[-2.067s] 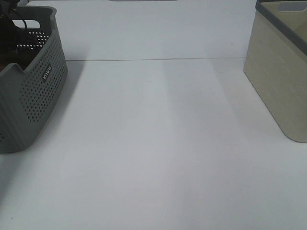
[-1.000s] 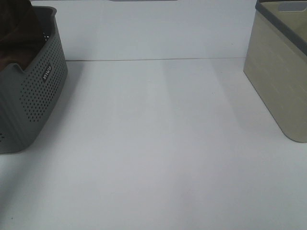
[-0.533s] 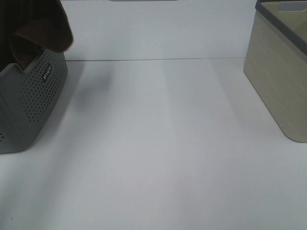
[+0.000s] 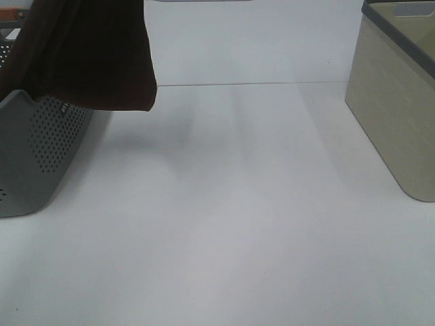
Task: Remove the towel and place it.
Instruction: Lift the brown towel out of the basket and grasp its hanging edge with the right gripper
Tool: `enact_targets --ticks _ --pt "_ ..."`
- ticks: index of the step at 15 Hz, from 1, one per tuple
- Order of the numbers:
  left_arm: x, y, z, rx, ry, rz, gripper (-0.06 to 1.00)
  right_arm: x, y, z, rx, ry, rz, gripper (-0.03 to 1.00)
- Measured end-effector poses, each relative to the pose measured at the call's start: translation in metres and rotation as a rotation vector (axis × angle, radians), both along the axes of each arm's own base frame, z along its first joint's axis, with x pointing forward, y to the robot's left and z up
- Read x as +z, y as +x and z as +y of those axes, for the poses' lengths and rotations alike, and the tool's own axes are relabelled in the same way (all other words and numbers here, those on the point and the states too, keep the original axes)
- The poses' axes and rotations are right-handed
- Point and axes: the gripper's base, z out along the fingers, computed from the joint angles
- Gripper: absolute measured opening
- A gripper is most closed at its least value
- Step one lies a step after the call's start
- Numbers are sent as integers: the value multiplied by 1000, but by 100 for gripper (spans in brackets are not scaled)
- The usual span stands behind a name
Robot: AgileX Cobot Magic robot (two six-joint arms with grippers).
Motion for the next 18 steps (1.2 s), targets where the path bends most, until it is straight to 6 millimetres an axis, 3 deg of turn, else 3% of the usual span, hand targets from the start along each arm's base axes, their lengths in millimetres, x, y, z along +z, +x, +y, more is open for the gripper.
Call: enact_targets --ticks 3,8,12,14,15,18 --pt "0 -20 -31 -88 3 5 0 1 25 11 98 78 124 65" --pt "0 -43 -62 -181 3 5 0 -2 92 40 422 232 257 65" --pt "-1 -48 -68 -203 -6 12 0 -15 148 60 664 367 151 61" --pt "0 -48 -69 -210 -19 16 0 -23 166 62 699 386 104 61" --pt "2 -48 -71 -207 -57 9 0 -34 185 63 720 384 39 61" --pt "4 -47 -72 -206 -89 -11 0 -50 206 73 722 372 -32 61"
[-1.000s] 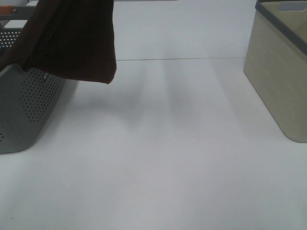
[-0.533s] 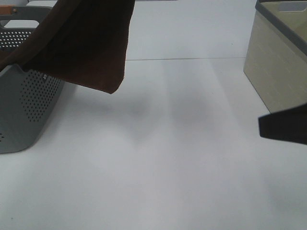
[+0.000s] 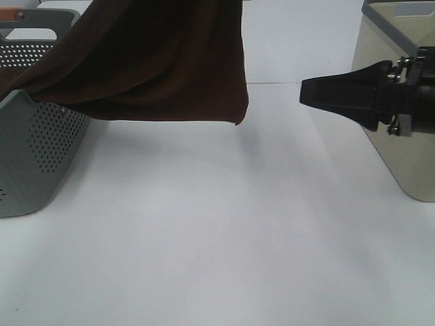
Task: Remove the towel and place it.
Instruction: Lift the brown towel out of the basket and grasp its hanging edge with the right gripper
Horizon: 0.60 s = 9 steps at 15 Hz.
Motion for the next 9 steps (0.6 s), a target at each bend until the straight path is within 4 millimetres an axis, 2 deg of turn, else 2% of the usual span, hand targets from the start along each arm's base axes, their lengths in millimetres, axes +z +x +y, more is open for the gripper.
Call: enact_targets --ticks 2,4,9 --pt "0 0 0 -1 -7 1 0 -16 5 20 75 -148 -61 61" --pt "0 0 -1 -3 -13 6 0 -28 22 32 75 -273 -71 61" --pt "0 -1 -1 -9 -22 11 0 -32 68 43 39 -306 -74 66"
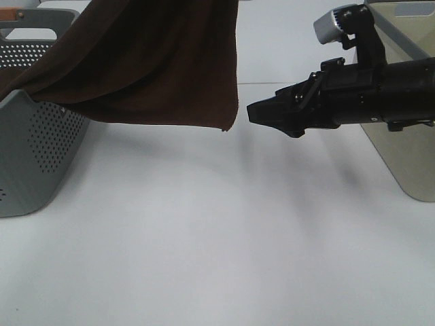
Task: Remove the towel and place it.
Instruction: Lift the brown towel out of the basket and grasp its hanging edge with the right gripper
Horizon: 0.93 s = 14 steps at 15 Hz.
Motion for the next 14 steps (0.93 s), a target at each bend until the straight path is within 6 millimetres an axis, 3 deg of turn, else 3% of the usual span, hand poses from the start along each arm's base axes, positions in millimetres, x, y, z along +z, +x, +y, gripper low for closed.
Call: enact_targets --ticks 2,8,14 --pt "0 0 0 -1 -1 1 0 -6 11 6 26 25 17 67" --pt "0 -1 -2 -12 -22 14 0 -20 18 21 137 144 92 68" --pt "0 -2 -2 -17 -30 21 0 -5 15 21 94 195 132 70"
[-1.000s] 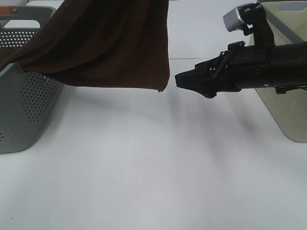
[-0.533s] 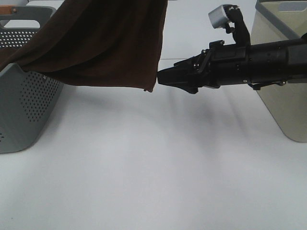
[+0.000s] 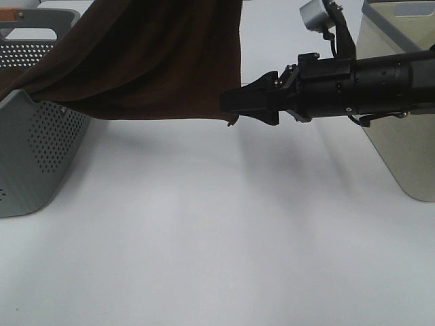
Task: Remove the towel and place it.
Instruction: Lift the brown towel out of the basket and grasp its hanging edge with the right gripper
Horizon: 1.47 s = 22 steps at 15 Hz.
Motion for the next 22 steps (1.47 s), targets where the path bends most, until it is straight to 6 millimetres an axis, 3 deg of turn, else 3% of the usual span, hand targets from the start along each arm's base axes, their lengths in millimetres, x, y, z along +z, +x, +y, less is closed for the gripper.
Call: enact_targets --ticks 6,22 --pt "0 -1 -1 -11 -18 15 0 -15 4 1 -1 -24 20 67" --pt "3 0 -2 -6 -54 -8 0 -10 9 3 33 -32 -50 54"
